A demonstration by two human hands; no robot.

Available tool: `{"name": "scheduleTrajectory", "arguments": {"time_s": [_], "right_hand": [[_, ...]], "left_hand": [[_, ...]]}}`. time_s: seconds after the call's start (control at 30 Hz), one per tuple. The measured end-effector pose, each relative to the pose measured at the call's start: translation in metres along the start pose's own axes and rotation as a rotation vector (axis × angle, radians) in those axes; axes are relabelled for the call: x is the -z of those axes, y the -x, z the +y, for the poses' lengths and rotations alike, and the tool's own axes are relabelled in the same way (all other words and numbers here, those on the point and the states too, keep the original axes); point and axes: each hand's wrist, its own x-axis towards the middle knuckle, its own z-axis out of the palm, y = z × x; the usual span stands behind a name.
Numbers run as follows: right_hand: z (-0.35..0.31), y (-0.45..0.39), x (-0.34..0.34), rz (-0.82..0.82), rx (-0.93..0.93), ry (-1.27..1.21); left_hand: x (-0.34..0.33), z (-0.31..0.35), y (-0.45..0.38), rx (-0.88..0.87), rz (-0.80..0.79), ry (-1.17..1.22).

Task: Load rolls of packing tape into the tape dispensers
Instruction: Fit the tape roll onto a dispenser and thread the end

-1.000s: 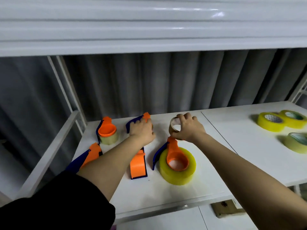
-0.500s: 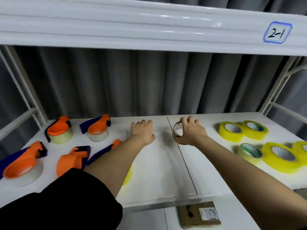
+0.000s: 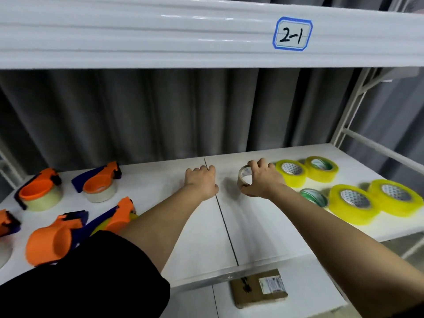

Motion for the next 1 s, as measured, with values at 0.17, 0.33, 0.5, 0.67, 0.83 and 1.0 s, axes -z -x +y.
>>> {"name": "scheduleTrajectory", "arguments": {"time_s": [0.17, 0.33, 0.5, 0.67, 0.83, 1.0], "right_hand": [[0.022, 0.001, -0.002, 0.005, -0.043, -0.016], [0.057, -0.005, -0.003, 0.011, -0.068, -0.043], [0.101, -0.018, -0.008, -0.015, -0.076, -0.061], [0.163, -0.039, -0.012, -0.034, -0.012, -0.031], [0.224, -0.063, -0.006, -0.061, 0.083, -0.002], [0.268, -0.085, -0.001, -0.081, 0.147, -0.009]], "left_hand": [[-0.002, 0.015, -0.009, -0.059, -0.008, -0.001], [0.001, 0.041, -0.024, -0.095, -0.023, -0.043], [0.003, 0.080, -0.045, -0.106, -0.036, -0.082], [0.002, 0.137, -0.075, -0.047, -0.049, -0.072], [-0.001, 0.199, -0.103, -0.027, -0.078, 0.028], [-0.003, 0.245, -0.123, -0.052, -0.086, 0.102]]}}
